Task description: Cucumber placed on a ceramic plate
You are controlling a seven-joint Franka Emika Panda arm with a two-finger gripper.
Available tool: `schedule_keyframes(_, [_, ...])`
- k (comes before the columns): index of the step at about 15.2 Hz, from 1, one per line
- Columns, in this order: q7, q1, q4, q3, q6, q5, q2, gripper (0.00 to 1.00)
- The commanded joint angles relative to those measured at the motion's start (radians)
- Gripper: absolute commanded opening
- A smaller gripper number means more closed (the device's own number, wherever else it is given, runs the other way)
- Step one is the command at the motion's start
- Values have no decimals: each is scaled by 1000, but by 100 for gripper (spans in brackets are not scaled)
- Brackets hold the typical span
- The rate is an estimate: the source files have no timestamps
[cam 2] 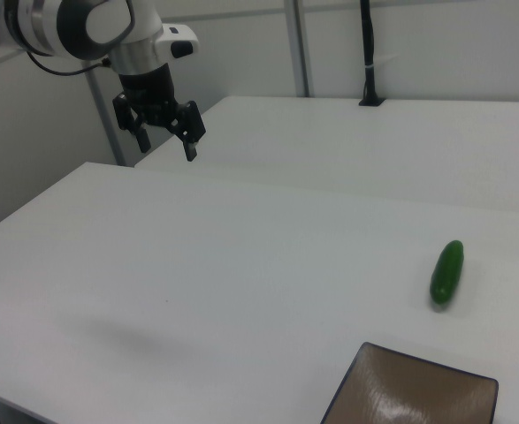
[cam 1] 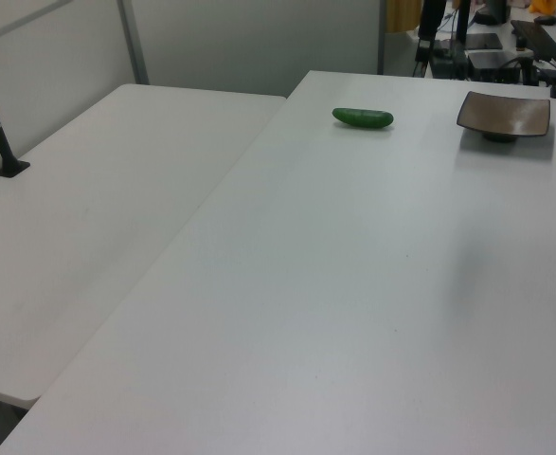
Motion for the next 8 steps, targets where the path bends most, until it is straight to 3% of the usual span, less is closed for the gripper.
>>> schedule_keyframes(1, [-6, -4, -31, 6, 4, 4, -21, 100])
schedule_keyframes(8, [-20, -9, -32, 3, 4, 4, -21, 100])
